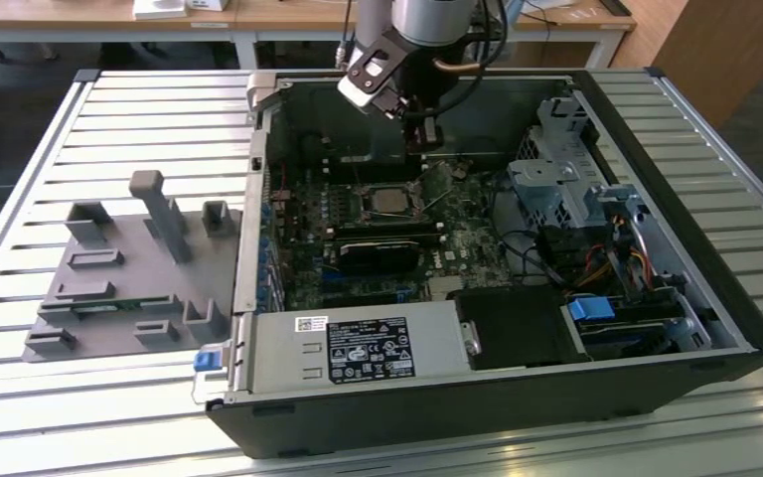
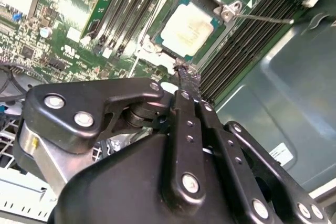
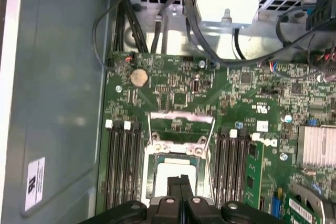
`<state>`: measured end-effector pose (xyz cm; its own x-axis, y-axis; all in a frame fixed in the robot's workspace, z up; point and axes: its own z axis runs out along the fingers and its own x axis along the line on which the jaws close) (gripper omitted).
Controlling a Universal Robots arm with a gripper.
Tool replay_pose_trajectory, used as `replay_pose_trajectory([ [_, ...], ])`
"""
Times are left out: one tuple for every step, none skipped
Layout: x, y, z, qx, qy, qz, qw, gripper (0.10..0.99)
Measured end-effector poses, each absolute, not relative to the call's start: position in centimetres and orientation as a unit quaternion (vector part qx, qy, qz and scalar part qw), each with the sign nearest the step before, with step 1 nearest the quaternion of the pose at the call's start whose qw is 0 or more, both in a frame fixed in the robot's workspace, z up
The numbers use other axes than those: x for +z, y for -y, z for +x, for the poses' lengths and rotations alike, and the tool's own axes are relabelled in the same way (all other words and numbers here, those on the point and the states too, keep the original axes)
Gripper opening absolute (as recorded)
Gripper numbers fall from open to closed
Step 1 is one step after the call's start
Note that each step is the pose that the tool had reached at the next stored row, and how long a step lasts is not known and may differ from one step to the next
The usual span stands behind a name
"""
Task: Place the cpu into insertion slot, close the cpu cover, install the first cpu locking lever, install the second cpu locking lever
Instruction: 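Close the cpu cover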
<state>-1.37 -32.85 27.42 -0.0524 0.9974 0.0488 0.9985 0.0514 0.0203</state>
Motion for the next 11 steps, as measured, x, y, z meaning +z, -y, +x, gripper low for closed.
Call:
replay_pose_trajectory([
  [27.4,32.8,-1.3,-0.024,0.725,-0.688,0.011,0.106],
  [27.4,32.9,-1.2,-0.024,0.725,-0.688,0.011,0.106],
  [27.4,32.9,-1.1,-0.024,0.725,-0.688,0.011,0.106],
  [27.4,33.0,-1.0,-0.024,0.725,-0.688,0.011,0.106],
  [27.4,33.1,-0.9,-0.024,0.725,-0.688,0.011,0.106],
  [27.4,33.2,-0.8,-0.024,0.725,-0.688,0.011,0.106],
  [27.4,33.3,-0.7,-0.024,0.725,-0.688,0.011,0.106],
  [27.4,33.4,-0.6,-0.024,0.725,-0.688,0.011,0.106],
  [27.4,33.5,-0.5,-0.024,0.725,-0.689,0.011,0.106],
  [27.3,33.5,-0.4,-0.024,0.725,-0.689,0.011,0.106],
  [27.3,33.5,-0.2,-0.024,0.725,-0.689,0.011,0.106],
])
